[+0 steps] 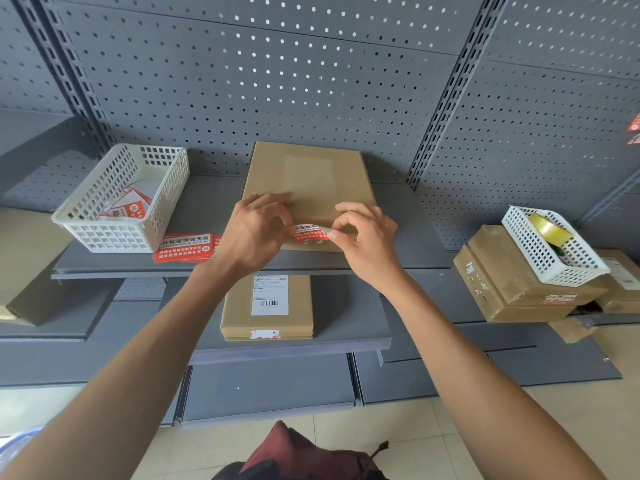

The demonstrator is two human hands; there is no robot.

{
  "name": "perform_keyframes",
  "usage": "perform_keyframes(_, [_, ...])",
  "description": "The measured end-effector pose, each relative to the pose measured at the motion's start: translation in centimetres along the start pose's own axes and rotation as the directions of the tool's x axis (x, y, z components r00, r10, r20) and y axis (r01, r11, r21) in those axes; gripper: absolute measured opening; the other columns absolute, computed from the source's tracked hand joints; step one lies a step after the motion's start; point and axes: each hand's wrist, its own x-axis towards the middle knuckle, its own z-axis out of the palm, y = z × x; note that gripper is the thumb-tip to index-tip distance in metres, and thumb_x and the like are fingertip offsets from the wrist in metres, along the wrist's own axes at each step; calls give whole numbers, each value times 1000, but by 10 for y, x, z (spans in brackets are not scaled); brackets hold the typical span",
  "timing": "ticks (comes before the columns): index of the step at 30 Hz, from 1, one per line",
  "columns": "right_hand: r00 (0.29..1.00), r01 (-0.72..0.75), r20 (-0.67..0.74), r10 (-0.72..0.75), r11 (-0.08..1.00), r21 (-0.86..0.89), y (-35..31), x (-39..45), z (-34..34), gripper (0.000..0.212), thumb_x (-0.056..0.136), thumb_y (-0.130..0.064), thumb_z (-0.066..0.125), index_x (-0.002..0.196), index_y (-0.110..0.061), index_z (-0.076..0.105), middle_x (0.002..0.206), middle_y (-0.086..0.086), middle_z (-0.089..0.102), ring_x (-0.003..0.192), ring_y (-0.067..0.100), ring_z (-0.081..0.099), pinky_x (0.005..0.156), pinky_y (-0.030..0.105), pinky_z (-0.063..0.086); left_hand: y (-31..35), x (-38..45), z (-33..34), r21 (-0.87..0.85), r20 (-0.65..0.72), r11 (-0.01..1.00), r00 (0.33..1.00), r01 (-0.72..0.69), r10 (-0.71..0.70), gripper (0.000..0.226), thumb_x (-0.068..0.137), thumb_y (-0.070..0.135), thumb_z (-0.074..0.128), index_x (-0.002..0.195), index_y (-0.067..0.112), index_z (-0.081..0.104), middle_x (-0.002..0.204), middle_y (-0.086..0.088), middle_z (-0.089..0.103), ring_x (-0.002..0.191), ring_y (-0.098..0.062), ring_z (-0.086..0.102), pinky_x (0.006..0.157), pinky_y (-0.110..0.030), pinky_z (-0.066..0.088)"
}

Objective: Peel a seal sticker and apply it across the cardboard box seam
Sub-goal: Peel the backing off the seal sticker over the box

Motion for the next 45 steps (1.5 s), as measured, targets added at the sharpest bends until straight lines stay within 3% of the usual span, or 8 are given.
perform_keyframes(6, [999, 20, 25, -20, 1000, -9, 3, -2, 0, 5, 87, -28, 69, 84, -26, 65, 135, -13, 57, 129, 11, 39, 104, 33, 15, 0, 0, -4, 5, 35, 1000, 999, -25, 25, 9, 82, 27, 70, 81, 18, 70, 132, -5, 66, 122, -20, 58, 106, -50, 42])
perform_keyframes(13, [998, 46, 45, -47, 999, 12, 4, -7, -4, 7, 85, -22, 71, 83, -27, 67, 140, -12, 55, 132, 11, 37, 111, 40, 17, 0, -2, -7, 29, 67, 997, 996, -65, 63, 4, 78, 22, 68, 80, 20, 71, 133, -5, 65, 119, -19, 55, 104, -47, 43])
perform_keyframes(17, [996, 70, 52, -71, 997, 23, 4, -10, -5, 4, 83, -25, 71, 82, -28, 68, 141, -11, 54, 134, 13, 37, 112, 42, 17, 2, -3, -10, 32, 91, 998, 994, -56, 53, 11, 78, 15, 78, 77, 23, 70, 136, -5, 62, 122, -18, 49, 107, -45, 39])
perform_keyframes(23, [996, 75, 53, -76, 997, 23, 5, -11, -4, 4, 81, -26, 71, 81, -27, 67, 141, -11, 55, 136, 15, 38, 113, 46, 18, 2, -3, -12, 12, 109, 998, 992, -61, 59, 5, 79, 28, 72, 76, 25, 69, 137, -2, 61, 126, -19, 51, 109, -45, 37])
perform_keyframes(30, [995, 73, 63, -75, 997, 37, 4, -11, -4, 2, 79, -29, 68, 80, -29, 66, 141, -10, 55, 138, 15, 38, 114, 47, 16, 1, -3, -10, -13, 80, 997, 994, -78, 78, 14, 79, 36, 67, 74, 23, 70, 135, -3, 62, 124, -14, 48, 107, -42, 37])
perform_keyframes(36, [991, 91, 88, -96, 994, 58, 4, -16, -7, 5, 78, -27, 71, 77, -29, 67, 144, -11, 54, 142, 10, 34, 118, 51, 13, -3, -4, -8, -16, 106, 995, 989, -97, 98, 6, 77, 23, 71, 73, 27, 68, 138, -1, 60, 129, -19, 53, 110, -52, 36])
perform_keyframes(41, [981, 58, 180, -72, 995, 85, 2, -17, -14, 19, 82, -26, 79, 75, -33, 63, 151, -10, 48, 149, 6, 25, 123, 50, 0, -5, -3, -11, -72, 135, 994, 987, -82, 91, 8, 74, 27, 73, 71, 31, 68, 138, 2, 60, 134, -16, 50, 112, -51, 33])
perform_keyframes(45, [986, 16, 165, -34, 994, 110, 0, -15, -18, 15, 84, -25, 77, 76, -30, 65, 148, -13, 51, 147, 4, 27, 123, 49, 5, -2, -1, -13, -108, 116, 993, 991, -47, 59, 5, 76, 31, 74, 75, 27, 70, 136, 2, 62, 132, -15, 52, 113, -48, 34])
